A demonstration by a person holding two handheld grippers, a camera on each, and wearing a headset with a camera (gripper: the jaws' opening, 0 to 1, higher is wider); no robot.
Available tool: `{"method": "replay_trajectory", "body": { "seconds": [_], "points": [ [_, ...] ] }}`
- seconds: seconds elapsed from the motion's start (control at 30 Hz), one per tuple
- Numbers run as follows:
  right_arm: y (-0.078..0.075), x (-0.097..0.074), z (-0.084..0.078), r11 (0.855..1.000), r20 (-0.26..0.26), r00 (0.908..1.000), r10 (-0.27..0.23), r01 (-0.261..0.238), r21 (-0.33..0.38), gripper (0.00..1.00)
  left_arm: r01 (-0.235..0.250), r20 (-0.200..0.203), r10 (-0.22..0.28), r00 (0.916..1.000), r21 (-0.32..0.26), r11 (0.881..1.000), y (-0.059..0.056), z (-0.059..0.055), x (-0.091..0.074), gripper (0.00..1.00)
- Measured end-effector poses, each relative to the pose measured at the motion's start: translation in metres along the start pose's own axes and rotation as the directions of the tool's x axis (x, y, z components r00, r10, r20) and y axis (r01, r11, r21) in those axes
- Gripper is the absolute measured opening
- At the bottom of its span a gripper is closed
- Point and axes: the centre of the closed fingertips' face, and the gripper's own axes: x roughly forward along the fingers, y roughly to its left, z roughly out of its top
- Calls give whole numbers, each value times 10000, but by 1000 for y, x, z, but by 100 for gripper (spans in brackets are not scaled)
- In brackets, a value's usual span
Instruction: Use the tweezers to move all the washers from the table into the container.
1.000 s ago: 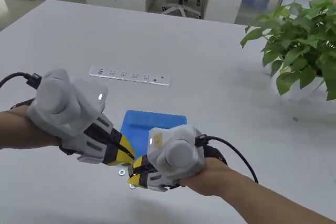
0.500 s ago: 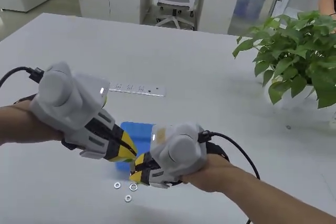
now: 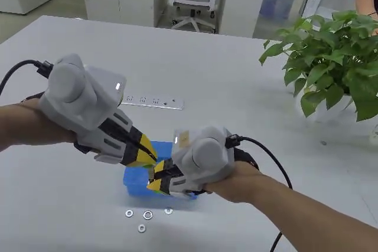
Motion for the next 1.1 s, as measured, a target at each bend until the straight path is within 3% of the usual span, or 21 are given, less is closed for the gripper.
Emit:
{"method": "replay_trajectory", "body": {
  "seconds": [0.53, 1.1],
  "points": [
    [-25, 12, -8, 9999, 109, 9999, -68, 67, 80, 9, -45, -106, 45, 9999, 14, 10000, 25, -11, 6, 6],
    [-43, 27, -31, 9987, 108, 9999, -111, 105, 501, 9, 48, -38, -49, 10000, -227, 9997, 47, -29, 24, 6]
  ]
}}
